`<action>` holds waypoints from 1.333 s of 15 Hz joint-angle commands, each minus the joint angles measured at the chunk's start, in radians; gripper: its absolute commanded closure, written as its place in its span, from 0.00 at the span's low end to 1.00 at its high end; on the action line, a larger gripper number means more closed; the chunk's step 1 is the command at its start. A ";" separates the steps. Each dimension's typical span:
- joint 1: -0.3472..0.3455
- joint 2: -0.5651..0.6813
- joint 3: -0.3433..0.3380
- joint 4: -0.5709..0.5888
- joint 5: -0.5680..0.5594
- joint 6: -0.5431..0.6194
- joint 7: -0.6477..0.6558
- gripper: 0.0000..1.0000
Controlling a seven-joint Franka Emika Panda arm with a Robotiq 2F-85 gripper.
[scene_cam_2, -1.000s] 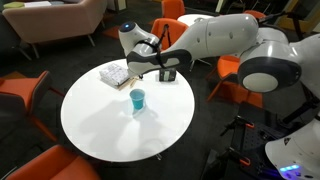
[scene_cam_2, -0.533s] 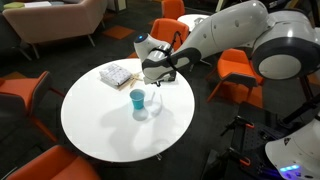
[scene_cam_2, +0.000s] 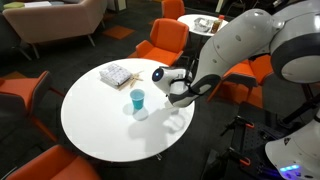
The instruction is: Take the blue pen out of the light blue cup
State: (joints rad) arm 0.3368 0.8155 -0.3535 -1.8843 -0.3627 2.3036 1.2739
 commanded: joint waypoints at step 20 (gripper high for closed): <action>-0.184 -0.264 0.081 -0.214 -0.192 0.231 0.105 0.30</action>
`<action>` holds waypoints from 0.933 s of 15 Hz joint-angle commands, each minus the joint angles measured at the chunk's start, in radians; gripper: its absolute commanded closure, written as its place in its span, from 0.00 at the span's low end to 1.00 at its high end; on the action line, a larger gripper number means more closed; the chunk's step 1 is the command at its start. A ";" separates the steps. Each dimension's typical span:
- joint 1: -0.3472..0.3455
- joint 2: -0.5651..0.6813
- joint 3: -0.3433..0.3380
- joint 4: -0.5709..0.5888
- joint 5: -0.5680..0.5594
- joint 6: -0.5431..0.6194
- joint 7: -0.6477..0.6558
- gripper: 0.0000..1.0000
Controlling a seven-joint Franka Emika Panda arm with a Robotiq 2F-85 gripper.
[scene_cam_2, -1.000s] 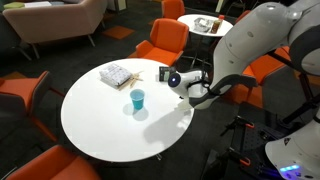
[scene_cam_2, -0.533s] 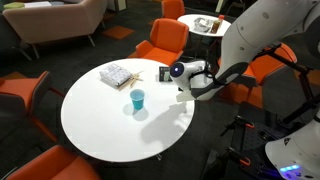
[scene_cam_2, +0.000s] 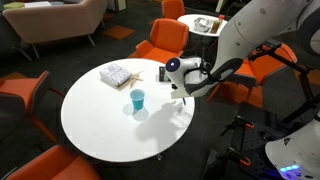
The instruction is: Take the blue pen out of the light blue cup
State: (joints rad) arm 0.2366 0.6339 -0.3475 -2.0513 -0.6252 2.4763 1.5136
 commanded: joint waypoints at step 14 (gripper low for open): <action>-0.160 -0.334 0.199 -0.111 0.429 -0.068 -0.742 0.00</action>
